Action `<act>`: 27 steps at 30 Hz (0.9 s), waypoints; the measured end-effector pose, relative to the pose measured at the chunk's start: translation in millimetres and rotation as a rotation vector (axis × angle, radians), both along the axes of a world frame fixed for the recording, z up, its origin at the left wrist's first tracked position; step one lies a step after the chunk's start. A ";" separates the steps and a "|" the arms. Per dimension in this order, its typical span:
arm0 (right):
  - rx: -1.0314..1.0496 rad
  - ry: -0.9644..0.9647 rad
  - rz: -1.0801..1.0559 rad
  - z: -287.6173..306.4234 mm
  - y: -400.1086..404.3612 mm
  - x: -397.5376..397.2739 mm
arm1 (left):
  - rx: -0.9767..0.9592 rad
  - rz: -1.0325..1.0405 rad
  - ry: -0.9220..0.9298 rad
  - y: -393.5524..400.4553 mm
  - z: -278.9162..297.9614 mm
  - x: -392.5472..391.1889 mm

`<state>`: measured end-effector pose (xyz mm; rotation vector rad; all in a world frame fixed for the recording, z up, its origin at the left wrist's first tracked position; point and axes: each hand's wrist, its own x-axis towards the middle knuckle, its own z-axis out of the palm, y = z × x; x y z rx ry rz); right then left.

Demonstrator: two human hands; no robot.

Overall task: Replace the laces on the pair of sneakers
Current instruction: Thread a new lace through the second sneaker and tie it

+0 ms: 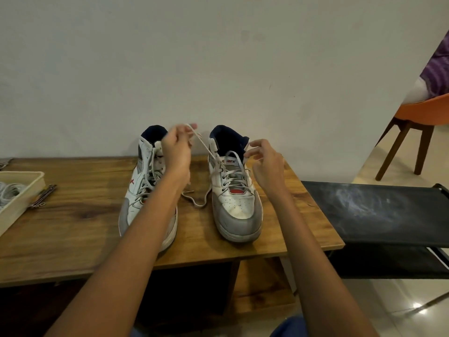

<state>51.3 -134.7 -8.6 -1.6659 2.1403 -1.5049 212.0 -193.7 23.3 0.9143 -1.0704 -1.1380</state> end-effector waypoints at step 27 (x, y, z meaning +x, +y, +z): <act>-0.031 0.040 -0.089 -8.2 -1.6 4.4 | -0.064 0.253 -0.572 -8.6 -20.8 6.4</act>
